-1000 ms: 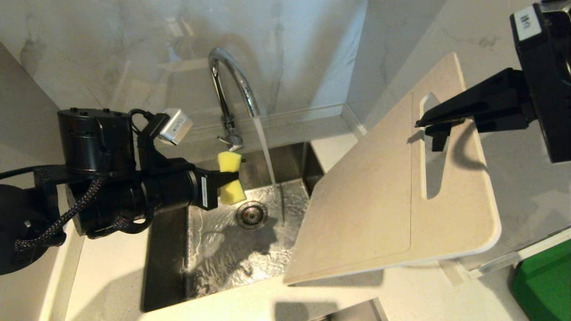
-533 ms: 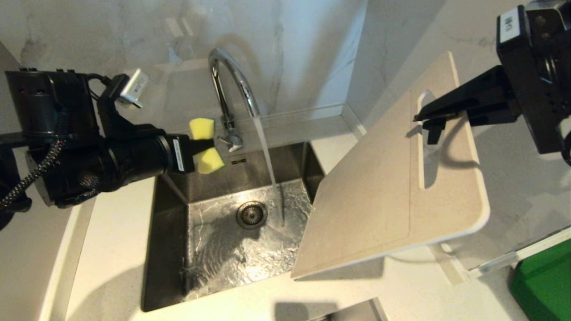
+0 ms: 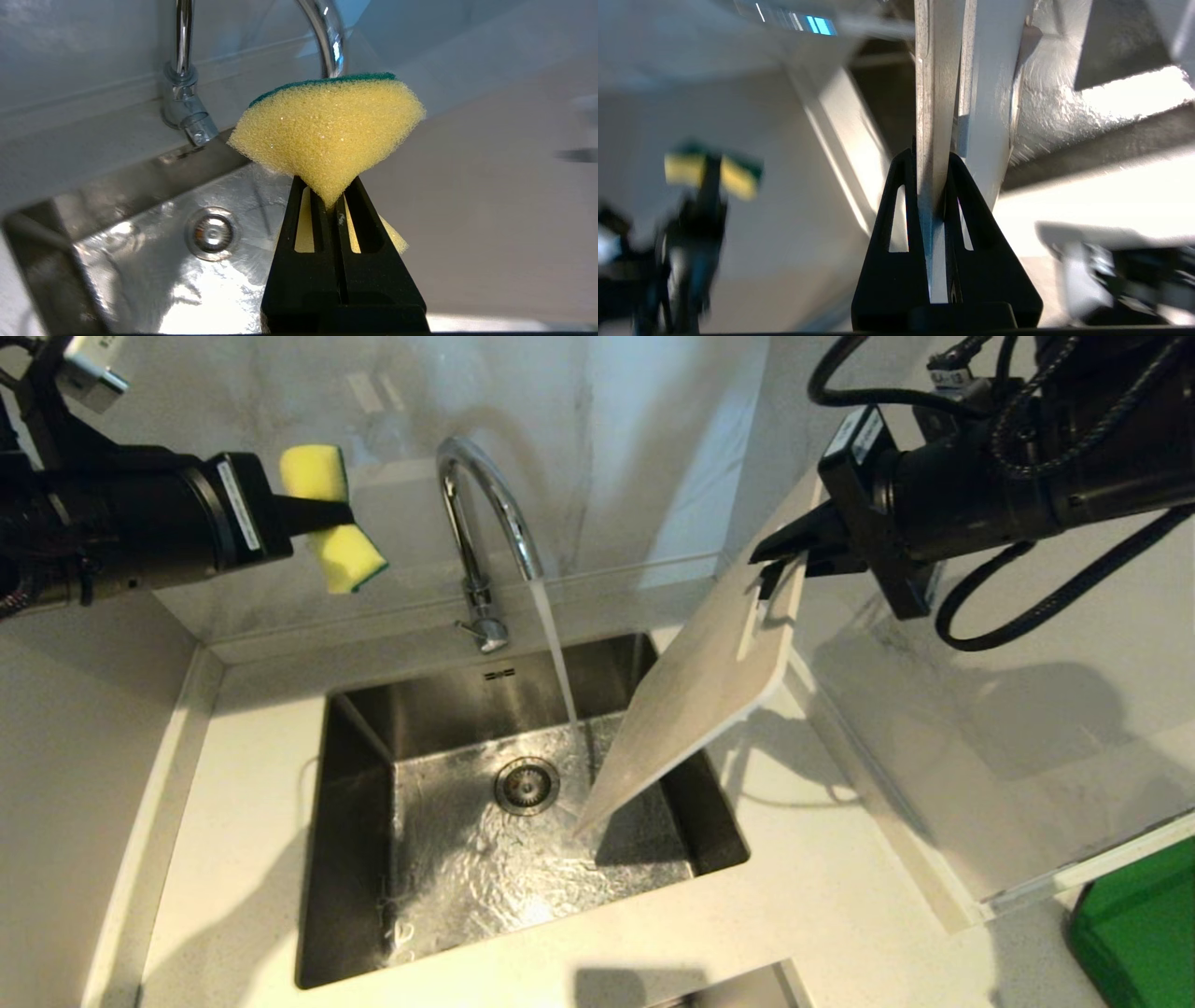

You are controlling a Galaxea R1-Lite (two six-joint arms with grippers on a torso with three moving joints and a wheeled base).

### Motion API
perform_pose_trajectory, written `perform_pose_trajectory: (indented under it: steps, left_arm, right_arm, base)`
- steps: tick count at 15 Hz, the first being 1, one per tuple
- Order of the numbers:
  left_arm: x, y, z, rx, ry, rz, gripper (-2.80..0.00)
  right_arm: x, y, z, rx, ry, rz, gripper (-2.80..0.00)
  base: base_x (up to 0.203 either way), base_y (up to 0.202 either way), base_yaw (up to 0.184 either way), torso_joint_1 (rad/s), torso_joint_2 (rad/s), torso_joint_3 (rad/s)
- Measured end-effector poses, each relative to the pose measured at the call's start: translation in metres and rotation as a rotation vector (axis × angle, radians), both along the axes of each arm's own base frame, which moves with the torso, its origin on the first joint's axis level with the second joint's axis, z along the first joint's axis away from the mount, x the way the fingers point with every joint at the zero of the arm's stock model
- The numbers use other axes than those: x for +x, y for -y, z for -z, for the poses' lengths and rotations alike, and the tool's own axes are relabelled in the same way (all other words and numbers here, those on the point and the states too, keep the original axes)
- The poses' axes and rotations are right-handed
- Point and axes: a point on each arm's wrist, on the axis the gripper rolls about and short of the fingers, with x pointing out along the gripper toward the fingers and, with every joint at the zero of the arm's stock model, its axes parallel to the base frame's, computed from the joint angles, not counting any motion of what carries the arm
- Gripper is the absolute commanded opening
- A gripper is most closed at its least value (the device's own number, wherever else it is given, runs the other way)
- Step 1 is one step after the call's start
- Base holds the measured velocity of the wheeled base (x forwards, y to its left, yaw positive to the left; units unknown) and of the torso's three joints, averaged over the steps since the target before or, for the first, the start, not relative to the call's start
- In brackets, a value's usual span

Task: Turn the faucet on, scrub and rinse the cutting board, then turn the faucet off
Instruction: Scrub the cutting board underwater

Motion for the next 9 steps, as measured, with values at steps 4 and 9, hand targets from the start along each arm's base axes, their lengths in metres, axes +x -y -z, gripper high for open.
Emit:
perform_pose_trajectory:
  steps: [4,9]
  left_arm:
    - [-0.007,-0.004,-0.011,-0.031,-0.005,0.0,-2.8]
    - [-0.008,-0.005,-0.011,-0.031,-0.005,0.0,-2.8]
  right_arm:
    - [0.04,-0.015,0.01,0.117,0.029,-0.014,-2.8]
    - [0.074,-0.028,0.03,0.177,0.016,-0.047,-2.8]
  base:
    - [0.0,0.0,0.0,0.0,0.0,0.0]
    - [0.0,0.0,0.0,0.0,0.0,0.0]
